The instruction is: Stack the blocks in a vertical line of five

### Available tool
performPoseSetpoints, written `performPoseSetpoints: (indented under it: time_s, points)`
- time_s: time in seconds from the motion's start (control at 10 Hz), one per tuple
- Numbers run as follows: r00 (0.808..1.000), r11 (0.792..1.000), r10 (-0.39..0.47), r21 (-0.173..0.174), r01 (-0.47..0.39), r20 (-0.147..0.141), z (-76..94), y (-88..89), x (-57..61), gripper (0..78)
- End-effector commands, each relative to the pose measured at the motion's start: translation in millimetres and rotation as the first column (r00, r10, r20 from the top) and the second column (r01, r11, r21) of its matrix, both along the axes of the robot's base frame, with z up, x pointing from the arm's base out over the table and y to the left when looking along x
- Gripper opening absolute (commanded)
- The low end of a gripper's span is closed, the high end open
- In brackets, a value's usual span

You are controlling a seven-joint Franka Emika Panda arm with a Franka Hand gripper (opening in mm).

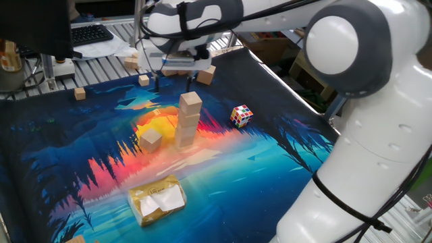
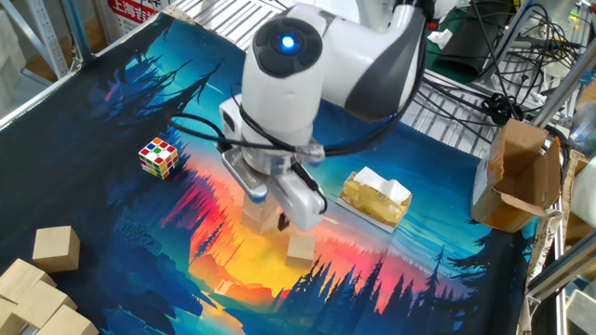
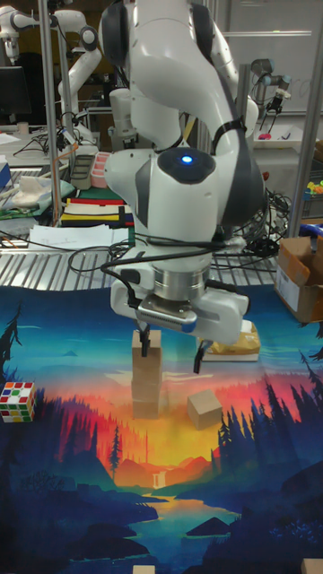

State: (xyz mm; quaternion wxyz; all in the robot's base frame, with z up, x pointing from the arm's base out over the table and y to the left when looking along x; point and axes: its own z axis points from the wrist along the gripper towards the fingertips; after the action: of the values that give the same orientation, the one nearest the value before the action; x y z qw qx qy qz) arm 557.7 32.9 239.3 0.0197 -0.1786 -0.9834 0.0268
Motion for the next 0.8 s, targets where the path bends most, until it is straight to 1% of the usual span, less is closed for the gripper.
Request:
performPoseSetpoints:
  time_s: [0.1,0.3,0.5,0.8]
  points:
    - [0.998,0.998,-0.066,0.000,0.066,0.008,-7.0,9.5,8.6,77.5]
    - [0.992,0.992,-0.123,-0.001,0.123,0.011,-10.7,12.8,11.7,77.5]
    - [0.990,0.990,-0.141,-0.001,0.141,0.010,-11.3,13.9,14.6,77.5]
    - [0.980,0.980,-0.198,0.001,0.198,0.012,-14.7,17.1,19.2,77.5]
